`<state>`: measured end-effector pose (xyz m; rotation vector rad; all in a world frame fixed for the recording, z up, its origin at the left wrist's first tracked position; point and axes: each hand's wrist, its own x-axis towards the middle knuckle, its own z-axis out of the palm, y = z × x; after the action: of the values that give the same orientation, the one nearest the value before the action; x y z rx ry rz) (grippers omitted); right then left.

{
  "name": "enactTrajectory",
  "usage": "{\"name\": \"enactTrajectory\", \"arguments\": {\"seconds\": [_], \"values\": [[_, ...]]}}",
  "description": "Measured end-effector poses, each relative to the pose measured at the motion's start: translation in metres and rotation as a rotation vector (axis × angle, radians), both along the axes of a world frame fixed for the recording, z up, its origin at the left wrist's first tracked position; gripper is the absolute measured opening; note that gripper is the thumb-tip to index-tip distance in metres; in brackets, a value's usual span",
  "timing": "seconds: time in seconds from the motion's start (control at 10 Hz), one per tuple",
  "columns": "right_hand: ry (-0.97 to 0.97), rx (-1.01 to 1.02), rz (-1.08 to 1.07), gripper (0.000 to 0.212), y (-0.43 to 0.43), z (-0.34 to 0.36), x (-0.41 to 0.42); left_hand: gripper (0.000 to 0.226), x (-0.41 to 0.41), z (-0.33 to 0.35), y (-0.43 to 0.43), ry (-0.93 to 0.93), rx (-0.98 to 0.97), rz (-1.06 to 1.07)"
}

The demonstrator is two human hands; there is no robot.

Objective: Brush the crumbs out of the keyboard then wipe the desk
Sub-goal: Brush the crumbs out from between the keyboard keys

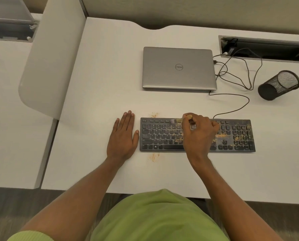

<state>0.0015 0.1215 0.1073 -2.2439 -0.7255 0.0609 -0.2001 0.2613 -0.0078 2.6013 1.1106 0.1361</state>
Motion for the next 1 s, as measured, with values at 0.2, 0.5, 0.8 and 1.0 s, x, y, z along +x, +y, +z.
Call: {"name": "enactTrajectory", "arguments": {"seconds": [0.2, 0.5, 0.8, 1.0], "values": [[0.037, -0.025, 0.044, 0.02, 0.0, -0.002, -0.002, 0.069, 0.0, 0.0, 0.0, -0.001, 0.004, 0.0], [-0.017, 0.078, 0.041, 0.012, -0.001, 0.004, -0.005, 0.069, 0.0, 0.001, 0.0, -0.008, -0.002, 0.005], [-0.081, -0.002, 0.088, 0.014, -0.011, -0.002, -0.017, 0.069, 0.0, 0.0, 0.0, -0.011, -0.001, 0.003], [-0.11, 0.037, 0.111, 0.008, -0.009, 0.002, -0.021, 0.069, 0.0, -0.002, 0.0, -0.013, 0.002, 0.002]]}}
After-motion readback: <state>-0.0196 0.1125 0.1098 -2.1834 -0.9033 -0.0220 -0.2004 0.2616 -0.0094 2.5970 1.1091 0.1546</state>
